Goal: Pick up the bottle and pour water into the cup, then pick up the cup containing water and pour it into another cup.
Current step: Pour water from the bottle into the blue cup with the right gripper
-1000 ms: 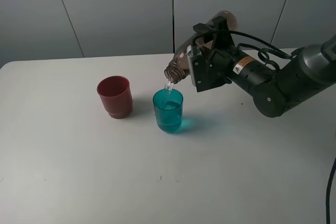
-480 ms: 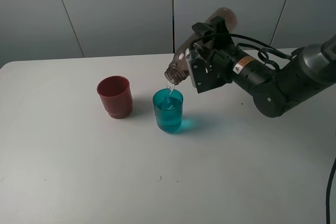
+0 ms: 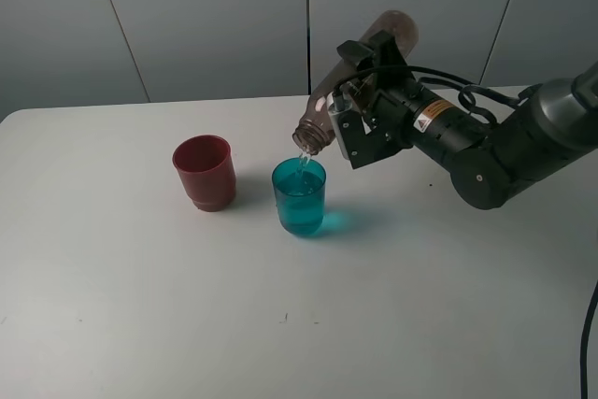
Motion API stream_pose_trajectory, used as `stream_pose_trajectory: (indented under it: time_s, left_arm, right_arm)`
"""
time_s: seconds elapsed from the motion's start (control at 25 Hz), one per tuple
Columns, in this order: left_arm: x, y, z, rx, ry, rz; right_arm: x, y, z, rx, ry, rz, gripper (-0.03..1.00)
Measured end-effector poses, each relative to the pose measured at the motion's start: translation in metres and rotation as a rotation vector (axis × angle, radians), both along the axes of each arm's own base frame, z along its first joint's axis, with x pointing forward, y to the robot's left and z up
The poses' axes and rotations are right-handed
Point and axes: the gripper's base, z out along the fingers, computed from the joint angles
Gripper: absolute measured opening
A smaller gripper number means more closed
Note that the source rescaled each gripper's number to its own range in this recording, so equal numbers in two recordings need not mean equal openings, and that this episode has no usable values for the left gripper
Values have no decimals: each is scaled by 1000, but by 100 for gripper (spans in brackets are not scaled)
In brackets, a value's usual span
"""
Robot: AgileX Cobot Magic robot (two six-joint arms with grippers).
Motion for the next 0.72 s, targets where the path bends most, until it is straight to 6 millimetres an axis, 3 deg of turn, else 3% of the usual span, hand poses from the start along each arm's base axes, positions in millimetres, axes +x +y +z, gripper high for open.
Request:
stream_pose_trajectory:
  time_s: [0.72]
  left_arm:
    - [0,0,0,0,0,0]
  right_arm:
    - [-2,4,0,-52,-32,53,0]
